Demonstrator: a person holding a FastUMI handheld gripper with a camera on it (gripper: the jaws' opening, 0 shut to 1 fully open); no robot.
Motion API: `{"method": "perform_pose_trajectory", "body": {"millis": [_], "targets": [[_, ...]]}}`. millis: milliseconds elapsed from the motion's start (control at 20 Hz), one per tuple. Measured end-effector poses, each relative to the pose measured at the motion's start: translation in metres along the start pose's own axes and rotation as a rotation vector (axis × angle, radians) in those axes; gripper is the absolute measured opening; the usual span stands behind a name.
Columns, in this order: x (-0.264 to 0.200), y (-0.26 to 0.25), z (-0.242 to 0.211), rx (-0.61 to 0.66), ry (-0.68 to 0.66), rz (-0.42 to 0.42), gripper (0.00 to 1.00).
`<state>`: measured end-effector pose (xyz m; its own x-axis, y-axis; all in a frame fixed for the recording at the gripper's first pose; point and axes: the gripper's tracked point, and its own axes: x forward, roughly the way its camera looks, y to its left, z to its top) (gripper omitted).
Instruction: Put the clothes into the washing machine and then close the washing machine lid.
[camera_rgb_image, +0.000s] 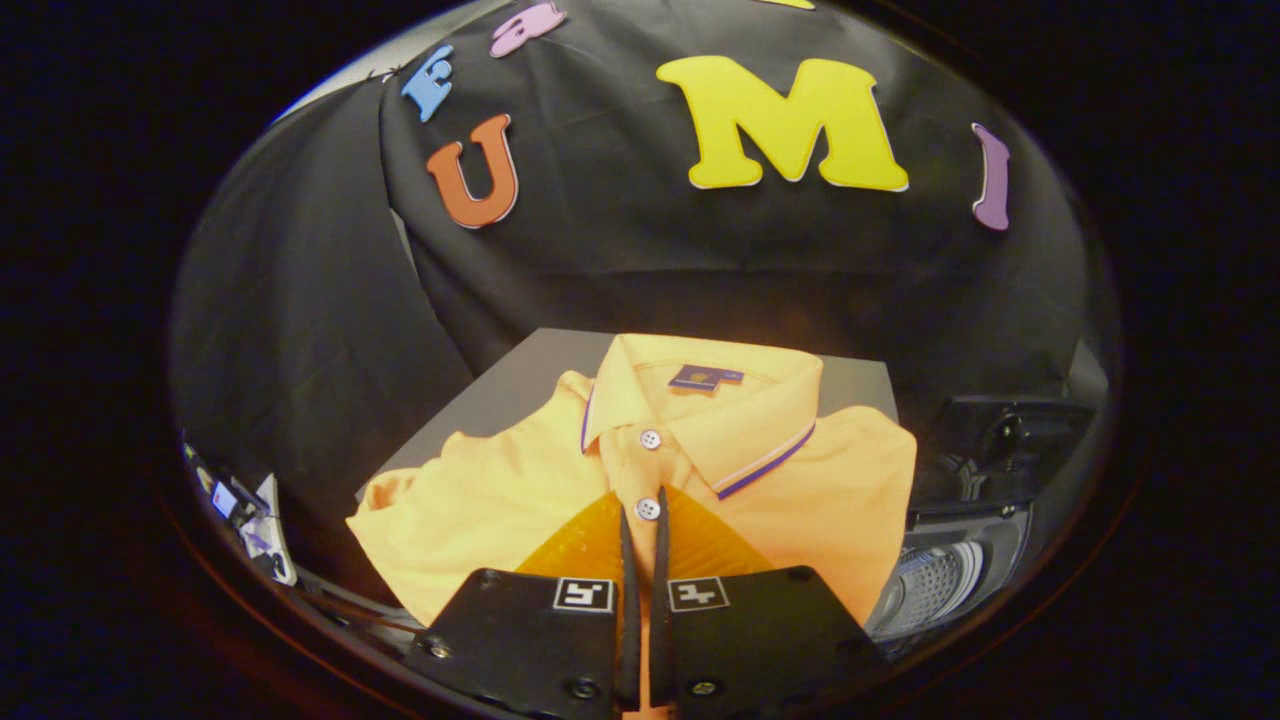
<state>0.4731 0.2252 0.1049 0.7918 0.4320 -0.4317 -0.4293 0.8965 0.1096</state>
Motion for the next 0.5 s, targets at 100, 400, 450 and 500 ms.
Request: {"method": "perform_pose_trajectory", "body": {"millis": [100,400,450,500], "targets": [[-0.030,0.001,0.001,0.028,-0.045,0.005,0.07],[-0.123,-0.019,0.001,0.093,-0.157,-0.051,0.07],[-0.141,-0.024,0.003,0.091,-0.180,-0.070,0.07],[-0.157,-0.030,0.002,0.088,-0.194,-0.088,0.07]]}}
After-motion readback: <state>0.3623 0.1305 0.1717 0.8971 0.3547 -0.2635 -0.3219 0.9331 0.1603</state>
